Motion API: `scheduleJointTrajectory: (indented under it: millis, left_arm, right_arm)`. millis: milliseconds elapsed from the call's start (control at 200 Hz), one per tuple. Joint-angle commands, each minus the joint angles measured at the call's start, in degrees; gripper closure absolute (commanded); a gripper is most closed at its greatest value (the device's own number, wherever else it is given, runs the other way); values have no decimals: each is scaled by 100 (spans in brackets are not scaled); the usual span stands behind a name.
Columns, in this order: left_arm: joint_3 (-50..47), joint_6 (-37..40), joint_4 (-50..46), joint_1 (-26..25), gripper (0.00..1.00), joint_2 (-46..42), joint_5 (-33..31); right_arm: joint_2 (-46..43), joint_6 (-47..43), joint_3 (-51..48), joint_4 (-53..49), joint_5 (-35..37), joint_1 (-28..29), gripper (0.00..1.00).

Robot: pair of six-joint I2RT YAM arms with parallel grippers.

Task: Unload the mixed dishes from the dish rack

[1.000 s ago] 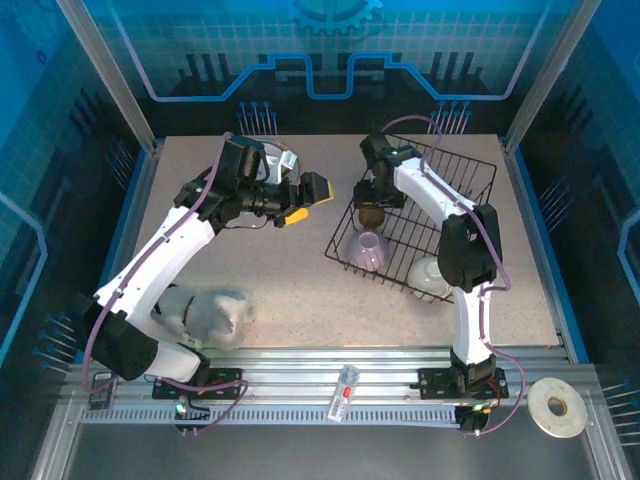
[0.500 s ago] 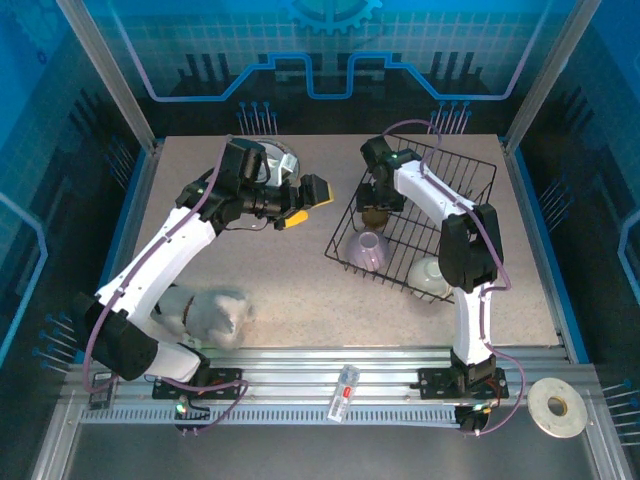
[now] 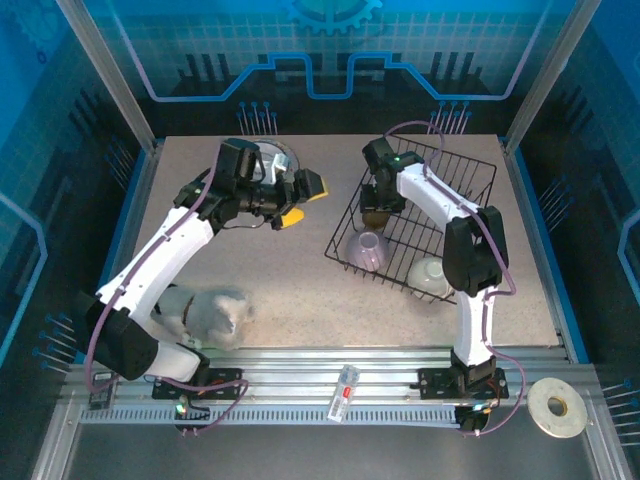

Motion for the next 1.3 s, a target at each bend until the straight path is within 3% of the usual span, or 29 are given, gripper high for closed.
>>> scheduleJointTrajectory:
  millis: [0,170,410,1296]
  left_arm:
    - [-382,-648,654,281,1,-231,393]
    - [-776,-919,1274,361,1,-259,731]
    - [-560,-266,783,208,1,-128,635]
    - [-627,-128,1292,76,1,328,742]
  right_arm:
    - [-375,-2,-112,62,-76,-87,56]
    - [-596,22,-221,139,-207,-123,59]
    - [-953,227,-496,354,-697,-270,64]
    - [-1930,914,-1402,850,-1969,-660,66]
